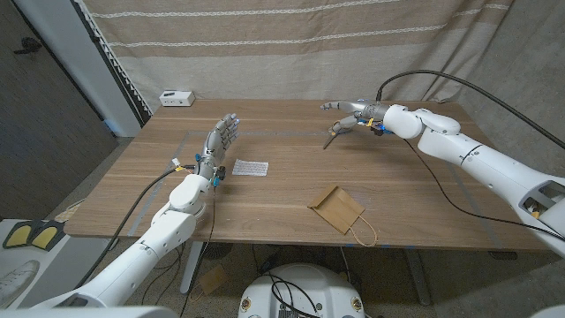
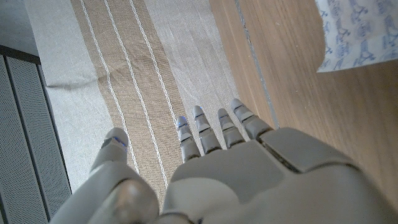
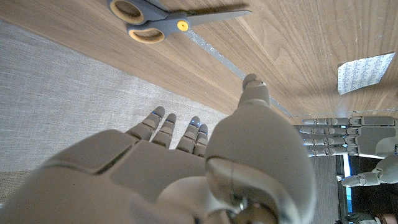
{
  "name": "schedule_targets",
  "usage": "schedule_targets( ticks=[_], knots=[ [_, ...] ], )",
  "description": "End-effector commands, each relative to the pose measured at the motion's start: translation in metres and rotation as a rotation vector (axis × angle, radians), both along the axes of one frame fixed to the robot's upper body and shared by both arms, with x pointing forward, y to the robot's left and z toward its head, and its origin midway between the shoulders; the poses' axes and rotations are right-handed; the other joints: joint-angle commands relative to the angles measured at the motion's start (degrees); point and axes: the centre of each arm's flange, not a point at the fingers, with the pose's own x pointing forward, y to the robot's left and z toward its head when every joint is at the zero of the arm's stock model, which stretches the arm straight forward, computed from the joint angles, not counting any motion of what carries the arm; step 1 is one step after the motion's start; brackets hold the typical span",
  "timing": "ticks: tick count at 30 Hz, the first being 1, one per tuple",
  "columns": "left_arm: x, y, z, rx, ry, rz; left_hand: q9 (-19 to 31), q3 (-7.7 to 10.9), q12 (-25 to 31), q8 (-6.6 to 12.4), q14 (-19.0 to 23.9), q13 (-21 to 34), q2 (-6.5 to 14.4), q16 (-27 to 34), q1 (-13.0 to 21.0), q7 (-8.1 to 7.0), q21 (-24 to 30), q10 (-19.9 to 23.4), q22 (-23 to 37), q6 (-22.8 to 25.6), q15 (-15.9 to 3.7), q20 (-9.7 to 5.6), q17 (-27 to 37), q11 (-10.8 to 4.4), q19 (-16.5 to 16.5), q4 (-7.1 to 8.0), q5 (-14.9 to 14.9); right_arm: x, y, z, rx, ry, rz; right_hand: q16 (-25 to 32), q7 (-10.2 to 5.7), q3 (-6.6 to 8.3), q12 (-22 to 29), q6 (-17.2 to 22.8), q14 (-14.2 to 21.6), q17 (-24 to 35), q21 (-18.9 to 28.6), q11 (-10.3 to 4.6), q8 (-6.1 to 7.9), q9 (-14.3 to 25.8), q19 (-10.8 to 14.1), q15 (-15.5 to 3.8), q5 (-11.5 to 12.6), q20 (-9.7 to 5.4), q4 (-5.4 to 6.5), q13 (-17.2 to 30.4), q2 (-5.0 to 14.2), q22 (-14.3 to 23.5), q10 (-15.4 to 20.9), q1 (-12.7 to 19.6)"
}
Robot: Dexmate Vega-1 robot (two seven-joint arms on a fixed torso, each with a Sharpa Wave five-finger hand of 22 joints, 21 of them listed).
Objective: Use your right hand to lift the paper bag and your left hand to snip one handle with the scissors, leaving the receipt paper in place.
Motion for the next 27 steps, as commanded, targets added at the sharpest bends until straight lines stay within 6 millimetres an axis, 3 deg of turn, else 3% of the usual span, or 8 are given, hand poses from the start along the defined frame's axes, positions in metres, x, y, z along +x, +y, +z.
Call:
schedule_targets(
  ticks=[1, 6, 9, 27],
  knots=[
    [-0.002, 0.002, 0.001, 0.002, -0.004, 0.005, 0.15, -0.33, 0.44, 0.43, 0.63, 0.13, -0.03, 0.15, 0.54, 0.27, 0.28, 0.55, 0.14, 0.49, -10.22, -8.37, 0.25, 0.05, 0.58, 0.08, 0.39, 0.005, 0.005, 0.005, -0.053, -0.011, -0.009, 0.38, -0.1, 0.39, 0.43, 0.74, 0.77, 0.19, -0.21, 0.04, 0.38, 0.21, 0.96, -10.21, 0.41, -8.15, 0.02, 0.28, -0.09, 0.2, 0.45, 0.79],
    [-0.003, 0.0, -0.002, 0.0, 0.004, 0.004, 0.15, -0.37, 0.43, 0.52, 0.66, 0.13, -0.03, 0.15, 0.54, 0.33, 0.27, 0.6, 0.14, 0.67, -10.22, -8.37, 0.25, 0.04, 0.59, 0.09, 0.39, 0.008, 0.005, 0.005, -0.066, -0.006, -0.008, 0.12, -0.26, 0.5, 0.36, 1.18, 0.5, 0.23, -0.34, 0.27, 0.52, 0.27, 1.0, -10.1, 0.53, -8.03, 0.17, 0.35, -0.21, 0.24, 0.14, 1.09],
    [-0.004, -0.002, -0.005, -0.004, 0.009, 0.002, 0.15, -0.4, 0.41, 0.58, 0.66, 0.14, -0.02, 0.14, 0.55, 0.38, 0.26, 0.59, 0.14, 0.83, -10.23, -8.36, 0.25, 0.05, 0.6, 0.09, 0.38, 0.011, 0.004, 0.005, -0.067, -0.002, -0.007, -0.26, -1.45, 0.57, 0.29, 4.58, 0.12, 0.24, -0.58, 0.16, 1.66, 0.4, 1.05, -9.71, 0.88, -7.78, 0.61, 0.44, -0.46, 0.29, -0.29, 1.3],
    [-0.005, -0.006, -0.006, -0.01, 0.018, 0.008, 0.14, -0.52, 0.41, 0.71, 0.66, 0.14, -0.02, 0.09, 0.73, 0.48, 0.22, 0.81, 0.14, 1.21, -10.22, -8.4, 0.24, 0.02, 0.58, 0.03, 0.4, 0.026, 0.002, 0.008, -0.117, 0.022, -0.012, -0.28, -2.27, 1.19, 0.89, 6.1, 0.77, 0.24, -0.4, -0.28, 2.01, 0.71, 2.37, -10.32, 1.5, -8.17, 0.78, 0.74, -0.16, 0.41, 0.58, 2.47]
  ],
)
